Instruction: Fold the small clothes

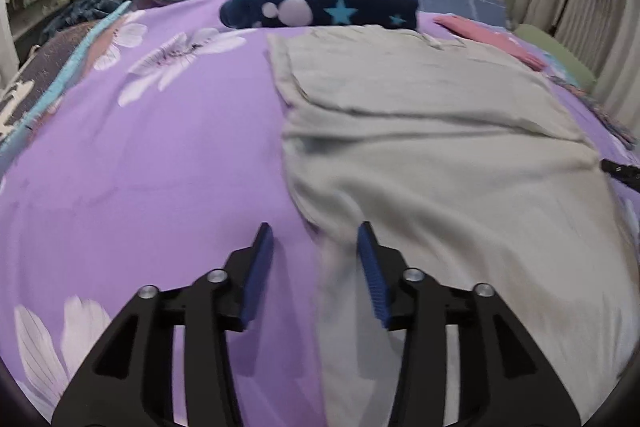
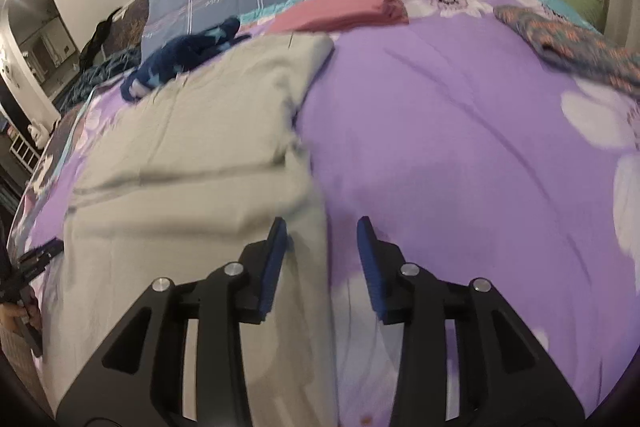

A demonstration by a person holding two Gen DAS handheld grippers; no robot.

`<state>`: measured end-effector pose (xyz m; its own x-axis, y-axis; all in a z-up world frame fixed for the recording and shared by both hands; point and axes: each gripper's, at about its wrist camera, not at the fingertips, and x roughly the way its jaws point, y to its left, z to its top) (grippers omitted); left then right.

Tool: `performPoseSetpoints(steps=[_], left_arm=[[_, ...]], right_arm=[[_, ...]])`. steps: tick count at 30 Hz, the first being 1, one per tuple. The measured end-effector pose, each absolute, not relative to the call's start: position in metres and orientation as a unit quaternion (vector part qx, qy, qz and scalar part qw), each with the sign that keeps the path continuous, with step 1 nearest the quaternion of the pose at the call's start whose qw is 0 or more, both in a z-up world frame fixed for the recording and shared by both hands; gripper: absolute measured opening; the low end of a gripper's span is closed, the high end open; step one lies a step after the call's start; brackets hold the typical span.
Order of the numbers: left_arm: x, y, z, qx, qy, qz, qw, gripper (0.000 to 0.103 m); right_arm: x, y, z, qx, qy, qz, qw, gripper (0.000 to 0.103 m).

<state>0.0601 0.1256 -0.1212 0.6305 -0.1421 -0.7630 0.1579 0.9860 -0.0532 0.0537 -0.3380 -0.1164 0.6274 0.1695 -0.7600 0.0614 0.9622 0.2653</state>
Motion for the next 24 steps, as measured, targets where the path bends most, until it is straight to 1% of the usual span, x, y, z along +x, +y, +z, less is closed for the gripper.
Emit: performPoseSetpoints(steps=[13,24], left_arm=[[-0.005,0.124,-0.129,0.005,0.430,-0.141,0.892,0.048],[-0.074,0.141,-0.133,-0.051,0.437,-0.215,0.872,0.048]], right_arm=[[-0.018,-0.339,-0.126,0.137,0.444,0.040,0.885,0.039],[-0.100,-0.362,-0.131,0.212,0.450,0.104,0.861,0.040]])
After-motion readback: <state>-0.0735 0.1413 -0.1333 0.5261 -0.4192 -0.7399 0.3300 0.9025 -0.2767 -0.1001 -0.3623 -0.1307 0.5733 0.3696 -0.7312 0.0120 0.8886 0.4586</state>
